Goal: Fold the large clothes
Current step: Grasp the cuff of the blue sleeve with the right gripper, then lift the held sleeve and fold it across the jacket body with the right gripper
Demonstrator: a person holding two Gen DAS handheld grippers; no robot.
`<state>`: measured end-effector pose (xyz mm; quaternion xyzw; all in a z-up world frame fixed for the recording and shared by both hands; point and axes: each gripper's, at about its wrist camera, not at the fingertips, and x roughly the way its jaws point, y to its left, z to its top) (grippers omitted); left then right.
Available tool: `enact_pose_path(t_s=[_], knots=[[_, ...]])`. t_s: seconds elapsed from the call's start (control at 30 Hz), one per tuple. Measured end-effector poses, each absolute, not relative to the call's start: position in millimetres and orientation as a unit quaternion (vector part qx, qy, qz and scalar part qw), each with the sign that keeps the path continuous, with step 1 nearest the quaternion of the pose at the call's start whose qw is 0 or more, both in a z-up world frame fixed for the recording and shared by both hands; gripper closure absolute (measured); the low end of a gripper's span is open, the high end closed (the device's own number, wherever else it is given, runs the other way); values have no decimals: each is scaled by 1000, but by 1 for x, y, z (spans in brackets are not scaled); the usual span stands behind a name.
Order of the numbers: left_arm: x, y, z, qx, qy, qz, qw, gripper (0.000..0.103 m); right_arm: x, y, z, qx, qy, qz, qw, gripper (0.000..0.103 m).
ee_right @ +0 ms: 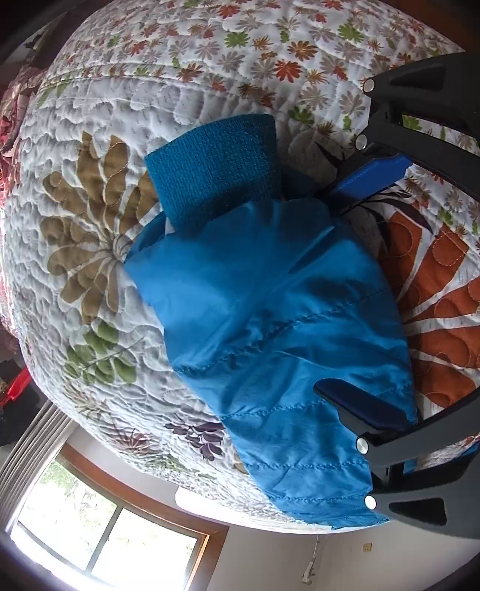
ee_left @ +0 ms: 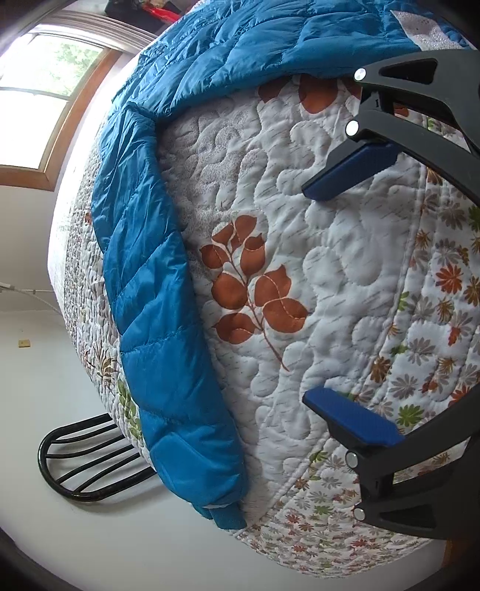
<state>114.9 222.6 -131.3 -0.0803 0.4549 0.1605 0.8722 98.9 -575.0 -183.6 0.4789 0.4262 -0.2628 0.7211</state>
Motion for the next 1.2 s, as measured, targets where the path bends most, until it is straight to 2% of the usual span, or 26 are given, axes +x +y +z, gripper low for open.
enact_pose_path(t_s=[0.07,0.1,0.13,0.17,0.23,0.33,0.43,0.57,0.67,0.9,1.2], knots=[[115,223,-133,-83,454,161,872,2,105,-576,-183,466,424,-275,727,19],[117,223,-133,-82,454,162,872,2,108,-576,-182,459,423,-282,729,25],[115,223,-133,-81,454,163,872,2,111,-577,-182,449,426,-292,729,35],[113,222,-132,-80,454,163,873,2,112,-577,-180,439,427,-301,731,40],[113,222,-132,-81,453,162,873,2,118,-578,-177,428,420,-307,739,63],[113,222,-133,-81,453,162,873,2,122,-580,-169,447,398,-286,749,87],[112,222,-132,-83,453,161,873,2,123,-576,-150,436,372,-299,763,93],[112,225,-128,-82,449,158,876,2,130,-560,-110,368,348,-340,793,94],[115,230,-127,-57,454,172,872,2,131,-556,-95,364,340,-352,792,94],[103,244,-132,-58,459,141,875,2,128,-570,-112,388,373,-371,757,95],[83,273,-130,-69,452,161,874,2,143,-554,-102,345,375,-396,764,95]])
